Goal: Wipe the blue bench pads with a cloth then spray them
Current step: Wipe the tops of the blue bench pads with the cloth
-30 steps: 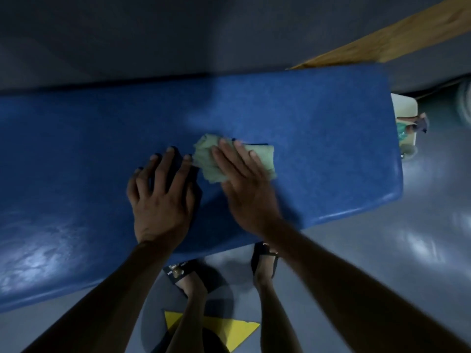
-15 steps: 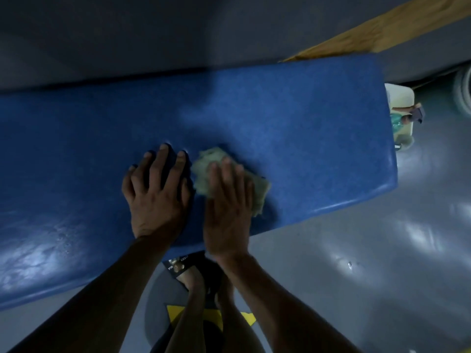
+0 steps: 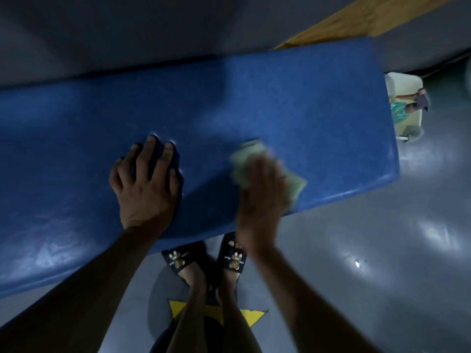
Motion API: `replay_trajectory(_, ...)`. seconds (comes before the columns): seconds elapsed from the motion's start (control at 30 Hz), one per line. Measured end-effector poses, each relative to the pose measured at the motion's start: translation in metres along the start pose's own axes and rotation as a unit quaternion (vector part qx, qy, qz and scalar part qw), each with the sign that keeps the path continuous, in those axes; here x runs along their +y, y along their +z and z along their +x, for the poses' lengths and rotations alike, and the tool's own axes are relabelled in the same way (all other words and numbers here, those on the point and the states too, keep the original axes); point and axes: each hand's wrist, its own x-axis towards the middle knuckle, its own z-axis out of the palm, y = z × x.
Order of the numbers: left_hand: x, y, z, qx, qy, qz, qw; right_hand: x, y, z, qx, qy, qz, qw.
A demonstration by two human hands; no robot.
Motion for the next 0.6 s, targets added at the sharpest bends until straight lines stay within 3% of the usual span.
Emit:
replay_trajectory(0.1,0.000,-0.001,0.001,-0.002,-0.002,0.002,1.000,-0.025,-0.003,-0.049,-0.129,-0.144,0.039,0.980)
replay_trajectory(0.2,-0.001,-0.002,0.000,-0.008,0.001,0.000,1.000,0.031,-0.027,-0.023,-0.189,-0.266,0.000,0.945)
replay_trajectory(0.27,-0.001,-0.002,0.001,-0.021,-0.001,-0.008,1.000,0.078,-0.048,0.000,-0.154,-0.227,-0.011,0.962)
replay_trajectory(0.33,0.000,-0.002,0.000,-0.022,-0.008,-0.010,1.000,0.117,-0.068,0.019,-0.095,-0.118,-0.032,0.988)
replay_trajectory(0.43,0.001,-0.001,0.000,-0.020,-0.005,-0.004,1.000,0.108,-0.056,0.023,-0.014,0.078,-0.061,0.995)
replay_trajectory(0.47,0.000,-0.001,0.000,-0.020,-0.006,-0.001,1.000,0.088,-0.043,0.014,0.017,0.102,-0.075,0.992)
replay_trajectory(0.53,0.000,-0.002,0.000,-0.026,-0.007,0.000,1.000,0.041,-0.018,-0.022,0.022,0.042,-0.018,0.999)
replay_trajectory(0.6,0.002,-0.003,0.001,-0.028,-0.007,0.000,1.000,0.001,-0.006,-0.063,-0.071,-0.094,0.046,0.992)
